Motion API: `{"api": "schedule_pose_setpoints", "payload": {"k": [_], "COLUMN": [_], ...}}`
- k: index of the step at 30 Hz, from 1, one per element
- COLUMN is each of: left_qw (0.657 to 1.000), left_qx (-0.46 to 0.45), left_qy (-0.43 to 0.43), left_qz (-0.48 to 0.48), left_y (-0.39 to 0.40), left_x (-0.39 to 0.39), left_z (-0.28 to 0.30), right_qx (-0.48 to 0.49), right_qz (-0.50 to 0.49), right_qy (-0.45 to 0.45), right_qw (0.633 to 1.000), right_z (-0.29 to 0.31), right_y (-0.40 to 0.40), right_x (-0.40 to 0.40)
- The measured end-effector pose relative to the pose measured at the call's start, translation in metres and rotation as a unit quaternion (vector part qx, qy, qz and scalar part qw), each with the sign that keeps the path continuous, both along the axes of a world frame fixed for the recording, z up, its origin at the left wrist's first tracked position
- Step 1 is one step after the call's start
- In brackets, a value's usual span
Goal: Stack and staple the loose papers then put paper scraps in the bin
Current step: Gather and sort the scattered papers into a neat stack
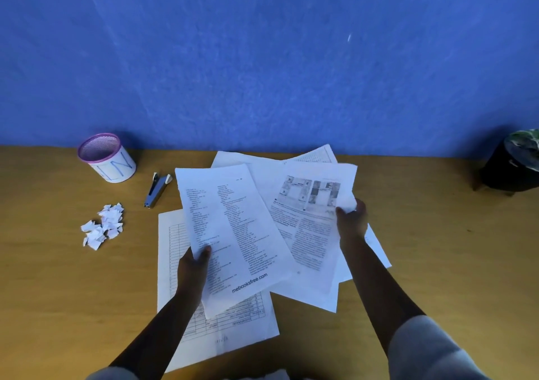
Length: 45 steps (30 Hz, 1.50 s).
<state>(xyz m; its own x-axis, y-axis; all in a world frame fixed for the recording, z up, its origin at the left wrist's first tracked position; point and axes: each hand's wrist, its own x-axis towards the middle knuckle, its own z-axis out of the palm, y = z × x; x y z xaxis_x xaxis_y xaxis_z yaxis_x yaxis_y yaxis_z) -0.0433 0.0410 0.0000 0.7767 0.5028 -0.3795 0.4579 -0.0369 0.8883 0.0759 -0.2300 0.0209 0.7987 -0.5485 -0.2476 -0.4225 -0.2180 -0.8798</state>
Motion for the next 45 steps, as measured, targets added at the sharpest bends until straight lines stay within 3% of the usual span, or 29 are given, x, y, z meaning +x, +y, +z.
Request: {"api": "schedule_pose_setpoints", "payload": {"k": [4,7,10,14,19,22,25,30,32,36,39,42,45], "left_qw": [1.000,0.999,1.000,0.985,0.972,0.956,0.945,0.960,0.958,0.961,0.965,0.970,0.961], "left_qx": [-0.009,-0.024,-0.008,0.162,0.158,0.110,0.052,-0.121,-0.146,-0.061,-0.033,-0.053,-0.118], "left_qy": [0.000,0.000,0.013,0.008,-0.140,-0.166,-0.173,-0.156,-0.149,-0.152,-0.183,-0.197,-0.222], "left_qz": [-0.009,-0.030,-0.024,0.057,-0.107,-0.214,-0.272,-0.198,-0.195,-0.224,-0.183,-0.135,-0.114], "left_y": [0.002,0.007,0.007,0.004,0.000,-0.003,-0.008,-0.031,-0.041,-0.061,-0.066,-0.060,-0.049], "left_x": [0.002,0.005,0.008,0.021,0.057,0.071,0.076,0.068,0.063,0.056,0.056,0.058,0.058], "left_z": [0.000,-0.001,0.004,0.028,0.080,0.112,0.124,0.114,0.108,0.105,0.106,0.106,0.108], "right_qx": [-0.100,-0.244,-0.315,-0.352,-0.222,-0.130,-0.108,-0.089,-0.067,0.009,0.068,0.105,0.121], "right_qz": [0.065,0.118,0.107,0.100,0.172,0.186,0.181,0.108,0.080,0.052,0.068,0.108,0.163], "right_qy": [-0.107,-0.163,-0.240,-0.320,-0.355,-0.334,-0.308,-0.241,-0.235,-0.266,-0.291,-0.299,-0.249], "right_qw": [0.987,0.949,0.912,0.874,0.892,0.915,0.928,0.960,0.966,0.963,0.952,0.942,0.947], "right_z": [0.043,0.076,0.106,0.145,0.188,0.198,0.192,0.164,0.154,0.141,0.137,0.136,0.132], "right_y": [-0.008,-0.017,-0.019,-0.012,0.002,0.004,0.004,-0.002,-0.002,0.005,0.007,0.004,0.000], "right_x": [0.002,0.003,0.002,-0.005,-0.018,-0.016,-0.006,0.010,0.009,0.002,-0.002,-0.007,-0.006]}}
